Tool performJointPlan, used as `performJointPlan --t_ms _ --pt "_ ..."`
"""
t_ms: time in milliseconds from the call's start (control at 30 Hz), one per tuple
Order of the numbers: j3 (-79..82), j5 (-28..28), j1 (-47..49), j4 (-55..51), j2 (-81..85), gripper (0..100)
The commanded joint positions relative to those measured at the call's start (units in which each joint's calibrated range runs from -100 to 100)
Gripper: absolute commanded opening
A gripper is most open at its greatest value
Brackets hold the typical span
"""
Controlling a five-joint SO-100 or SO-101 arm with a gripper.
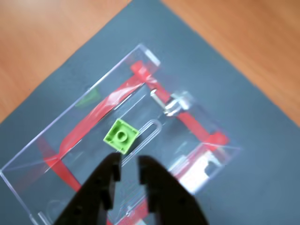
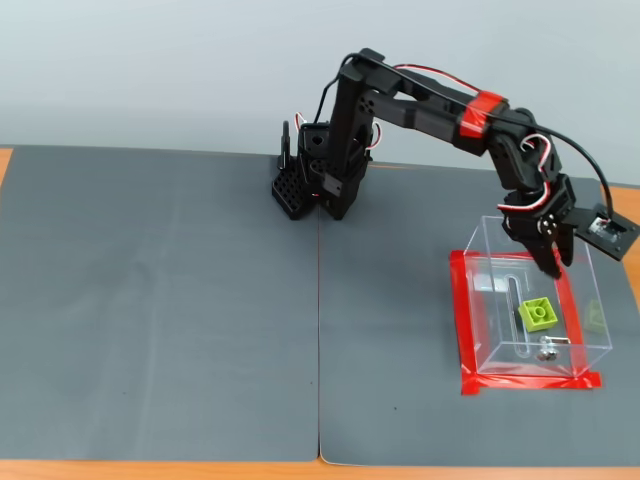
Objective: Pick the green lego block and place it into the transparent box
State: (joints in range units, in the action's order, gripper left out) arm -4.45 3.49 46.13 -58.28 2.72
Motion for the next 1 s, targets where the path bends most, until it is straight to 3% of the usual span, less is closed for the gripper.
performJointPlan --t_ms 0,333,567,967 --pt "-1.57 -0.29 -4.84 0.12 7.75 2" --pt "3.95 -0.29 -18.04 0.12 21.49 2" --pt "24.12 -0.29 -30.73 0.12 41.24 2" --pt "53.79 -0.34 -42.66 0.47 67.61 2"
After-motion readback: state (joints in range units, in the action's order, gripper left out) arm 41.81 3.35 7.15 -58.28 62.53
